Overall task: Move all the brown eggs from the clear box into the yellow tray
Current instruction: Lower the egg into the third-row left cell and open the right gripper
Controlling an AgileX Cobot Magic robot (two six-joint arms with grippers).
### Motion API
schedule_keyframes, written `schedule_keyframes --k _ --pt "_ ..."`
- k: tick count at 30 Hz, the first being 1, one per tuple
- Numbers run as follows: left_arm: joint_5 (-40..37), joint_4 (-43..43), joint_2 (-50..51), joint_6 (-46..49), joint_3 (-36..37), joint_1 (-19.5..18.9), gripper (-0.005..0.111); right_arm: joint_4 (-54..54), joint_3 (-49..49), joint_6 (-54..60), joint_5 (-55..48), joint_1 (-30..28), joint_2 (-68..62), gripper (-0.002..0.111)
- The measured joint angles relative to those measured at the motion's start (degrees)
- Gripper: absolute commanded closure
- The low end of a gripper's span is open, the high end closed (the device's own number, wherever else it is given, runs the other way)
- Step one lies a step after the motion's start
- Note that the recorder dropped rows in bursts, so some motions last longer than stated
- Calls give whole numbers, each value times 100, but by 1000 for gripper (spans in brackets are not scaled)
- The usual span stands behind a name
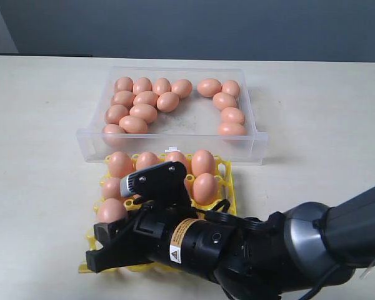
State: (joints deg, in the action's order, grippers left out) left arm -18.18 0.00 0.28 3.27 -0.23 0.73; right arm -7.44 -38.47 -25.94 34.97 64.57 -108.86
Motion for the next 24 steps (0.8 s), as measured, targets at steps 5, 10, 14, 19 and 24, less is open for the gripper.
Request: schedule_keyframes --k 5,10,14,19,24 --pt "0 0 0 0 0 0 106 418 0 -702 -34 0 0 108" --pt "0 0 0 0 0 0 106 1214 0 -1482 -34 0 0 108" --pt "0 0 0 0 0 0 106 1261 0 -1558 -54 0 0 108" --pt "0 0 0 0 0 0 106 1270 -32 -1558 -237 0 0 72" --pt "0 0 0 0 0 0 106 1225 -32 -1558 -247 0 0 66"
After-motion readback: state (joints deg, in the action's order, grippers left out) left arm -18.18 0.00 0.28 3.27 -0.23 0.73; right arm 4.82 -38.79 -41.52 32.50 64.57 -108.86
